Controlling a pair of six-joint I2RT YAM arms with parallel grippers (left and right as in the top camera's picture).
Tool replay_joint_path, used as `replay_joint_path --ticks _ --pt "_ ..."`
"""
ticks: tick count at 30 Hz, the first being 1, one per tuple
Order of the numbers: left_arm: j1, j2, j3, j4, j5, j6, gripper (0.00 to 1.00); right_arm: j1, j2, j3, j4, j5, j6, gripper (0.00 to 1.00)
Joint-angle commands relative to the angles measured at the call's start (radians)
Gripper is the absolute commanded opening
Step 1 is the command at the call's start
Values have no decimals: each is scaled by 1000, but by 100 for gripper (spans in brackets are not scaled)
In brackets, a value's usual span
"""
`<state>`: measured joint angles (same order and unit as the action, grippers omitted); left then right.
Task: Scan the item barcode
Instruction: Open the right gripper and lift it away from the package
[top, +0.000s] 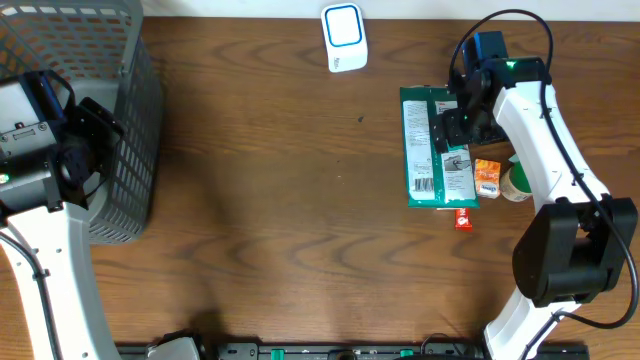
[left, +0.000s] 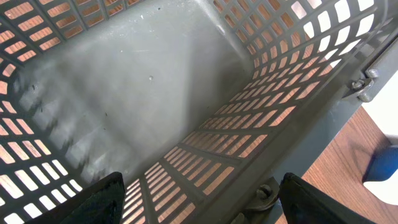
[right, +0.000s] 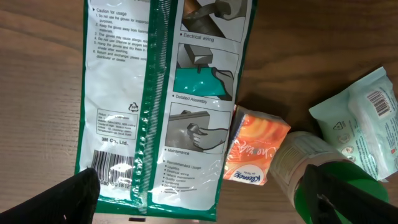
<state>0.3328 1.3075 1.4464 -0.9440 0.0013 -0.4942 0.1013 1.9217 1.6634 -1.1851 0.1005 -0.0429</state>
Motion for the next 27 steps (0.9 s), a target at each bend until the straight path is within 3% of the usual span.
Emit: replay_joint_path --ticks 1,16,27 --pt "5 6 9 -6 -2 2 80 -8 -2 9 0 -1 12 99" --pt "5 6 9 -6 -2 2 80 3 -48 8 0 -1 12 99" --pt "5 6 9 -6 -2 2 80 38 -459 8 0 -1 12 99"
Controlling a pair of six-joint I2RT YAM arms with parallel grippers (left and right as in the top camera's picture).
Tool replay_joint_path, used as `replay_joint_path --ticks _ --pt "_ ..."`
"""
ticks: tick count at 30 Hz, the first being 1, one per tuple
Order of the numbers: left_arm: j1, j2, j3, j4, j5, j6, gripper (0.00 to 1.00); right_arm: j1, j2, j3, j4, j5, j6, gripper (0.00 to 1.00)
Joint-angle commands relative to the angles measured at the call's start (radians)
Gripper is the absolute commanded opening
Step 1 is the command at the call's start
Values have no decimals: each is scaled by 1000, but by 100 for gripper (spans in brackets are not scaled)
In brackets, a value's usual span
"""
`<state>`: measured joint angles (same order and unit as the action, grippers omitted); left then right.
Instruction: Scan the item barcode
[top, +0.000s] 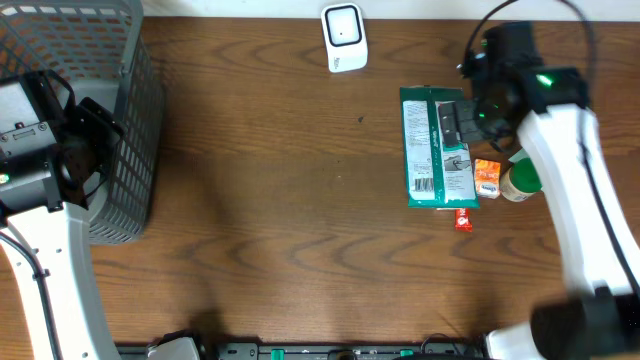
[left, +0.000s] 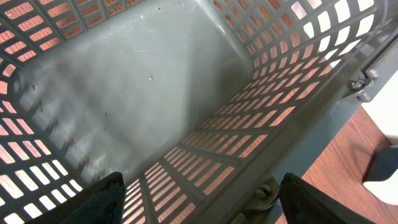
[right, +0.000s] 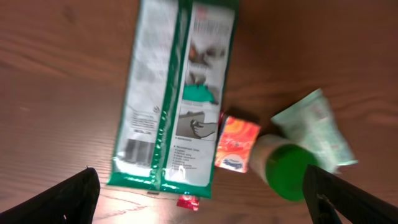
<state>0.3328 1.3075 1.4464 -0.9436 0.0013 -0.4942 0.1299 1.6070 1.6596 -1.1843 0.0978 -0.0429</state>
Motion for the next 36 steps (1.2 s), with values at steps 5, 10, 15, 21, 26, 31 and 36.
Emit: replay_joint_path --ticks 5,10,15,21,26,31,36 --pt "5 6 9 -6 -2 2 80 8 -376 12 -2 14 8 99" --pt "5 6 9 -6 -2 2 80 10 -579 10 -5 21 8 99" --pt "5 6 9 -6 -2 2 80 10 -798 -46 -13 29 -15 99" --pt "5 6 9 -6 -2 2 80 9 -1106 -236 -10 28 -14 99" --pt "5 6 9 -6 -2 2 80 9 -1347 -432 7 24 -13 99" --pt "5 6 9 -6 -2 2 80 8 -1535 -615 85 24 -14 99" --pt "5 6 9 -6 -2 2 80 11 -1593 -745 185 24 -14 99"
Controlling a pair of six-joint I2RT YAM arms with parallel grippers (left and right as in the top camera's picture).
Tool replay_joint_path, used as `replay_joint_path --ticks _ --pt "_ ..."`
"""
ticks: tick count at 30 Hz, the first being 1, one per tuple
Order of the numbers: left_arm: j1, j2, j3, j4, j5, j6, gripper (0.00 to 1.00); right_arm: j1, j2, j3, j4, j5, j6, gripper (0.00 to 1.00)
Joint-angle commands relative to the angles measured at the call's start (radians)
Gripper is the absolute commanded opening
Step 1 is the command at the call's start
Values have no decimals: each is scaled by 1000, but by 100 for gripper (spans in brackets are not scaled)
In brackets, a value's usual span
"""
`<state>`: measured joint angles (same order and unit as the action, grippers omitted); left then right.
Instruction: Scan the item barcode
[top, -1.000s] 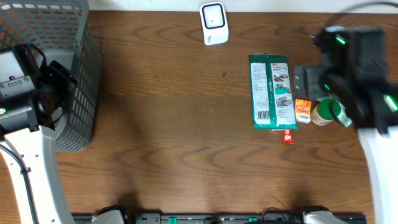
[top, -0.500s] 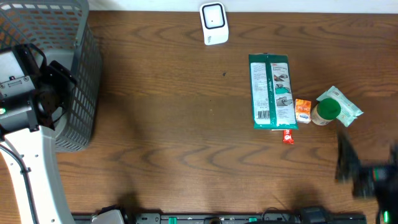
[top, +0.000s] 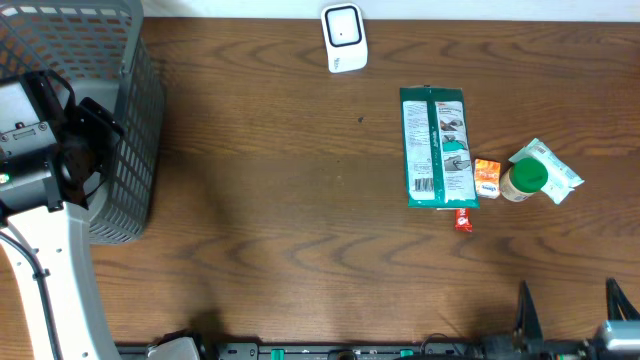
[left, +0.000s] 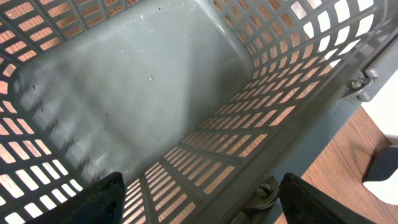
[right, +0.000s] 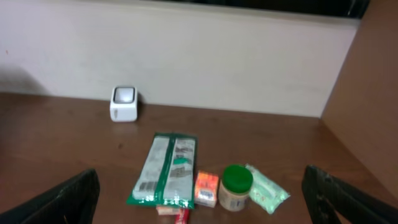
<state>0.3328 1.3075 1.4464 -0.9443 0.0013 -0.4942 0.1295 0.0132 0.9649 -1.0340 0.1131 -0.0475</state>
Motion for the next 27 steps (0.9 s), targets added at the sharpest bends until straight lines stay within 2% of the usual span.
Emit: replay_joint_path --ticks 1,10,20,23,27 --pt "5 6 9 -5 -2 2 80 14 -5 -95 113 9 -10 99" --pt "5 6 9 -5 -2 2 80 12 -7 -373 714 0 -14 99" --pt "5 6 9 -5 -2 2 80 -73 -7 -759 1417 -198 -14 99" --pt "5 6 9 -5 -2 2 80 -84 -7 -830 1489 -206 -13 99" --pt "5 6 9 -5 -2 2 80 -85 -7 -906 1490 -204 -13 99"
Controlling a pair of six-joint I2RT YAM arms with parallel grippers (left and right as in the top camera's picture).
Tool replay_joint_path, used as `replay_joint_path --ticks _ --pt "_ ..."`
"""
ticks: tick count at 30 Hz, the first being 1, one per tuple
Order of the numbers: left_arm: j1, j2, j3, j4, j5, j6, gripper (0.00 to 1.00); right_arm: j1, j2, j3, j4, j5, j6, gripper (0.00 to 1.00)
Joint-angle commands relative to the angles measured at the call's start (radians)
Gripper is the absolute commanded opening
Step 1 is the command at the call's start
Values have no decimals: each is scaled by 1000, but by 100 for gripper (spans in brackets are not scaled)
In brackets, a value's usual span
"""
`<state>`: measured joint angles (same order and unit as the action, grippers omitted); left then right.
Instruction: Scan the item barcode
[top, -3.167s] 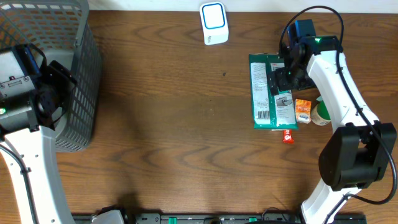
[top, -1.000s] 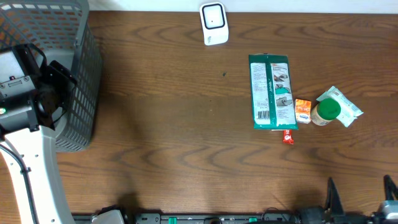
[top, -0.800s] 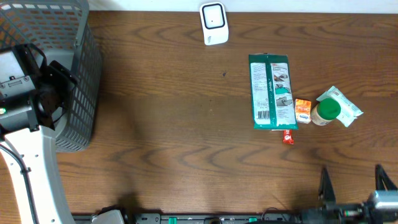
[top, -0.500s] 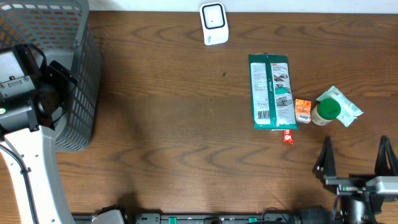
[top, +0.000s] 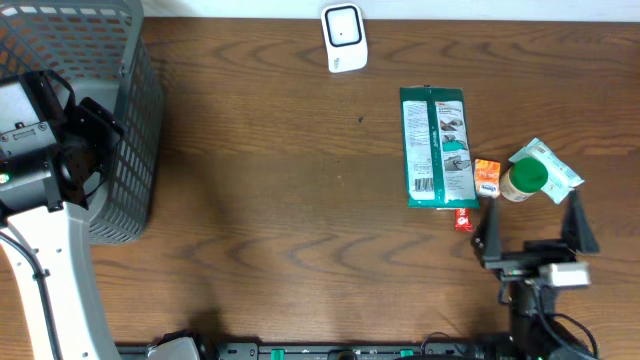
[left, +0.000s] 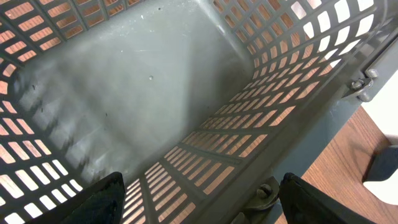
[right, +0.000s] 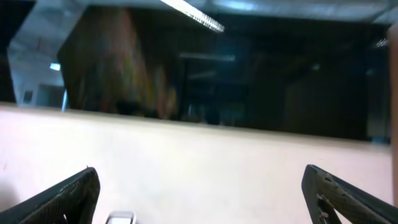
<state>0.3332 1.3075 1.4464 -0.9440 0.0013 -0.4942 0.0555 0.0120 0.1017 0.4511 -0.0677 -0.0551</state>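
Note:
A long green and white package (top: 437, 147) lies flat at the right of the table, its barcode near the front end. The white scanner (top: 343, 37) stands at the back edge; only its top (right: 120, 218) shows in the right wrist view. My right gripper (top: 533, 232) is open and empty near the front right, in front of the items, and its camera faces the back wall. My left gripper (left: 199, 208) hangs open over the inside of the grey basket (left: 155, 93), holding nothing.
An orange tissue pack (top: 486, 178), a green-lidded jar (top: 526, 180), a pale green wipes pack (top: 552, 168) and a small red item (top: 463, 219) sit beside the package. The grey mesh basket (top: 130, 120) fills the back left corner.
My right gripper was at the very front edge of the overhead view and now sits further in, just in front of the items. Its camera has tilted up from the table to the wall.
My right gripper was open low over the green package, then higher above it, then far back at the table's front with all items in view, and now close before them facing the wall. Nothing on the table moved. The left arm stayed at the basket.

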Motion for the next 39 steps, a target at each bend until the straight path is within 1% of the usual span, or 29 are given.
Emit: replay_joint_path --ticks 1,3,8,15,39 --pt "5 6 9 -6 -2 2 80 -13 -6 -60 5 -23 -6 99" --pt "5 6 9 -6 -2 2 80 -24 -6 -95 5 -24 -6 99" --pt "5 6 9 -6 -2 2 80 -30 -6 -96 -139 -19 -6 99" --pt "5 6 9 -6 -2 2 80 -30 -7 -97 -517 19 -6 99" --pt "5 6 9 -6 -2 2 80 -30 -6 -96 -523 37 -2 99"
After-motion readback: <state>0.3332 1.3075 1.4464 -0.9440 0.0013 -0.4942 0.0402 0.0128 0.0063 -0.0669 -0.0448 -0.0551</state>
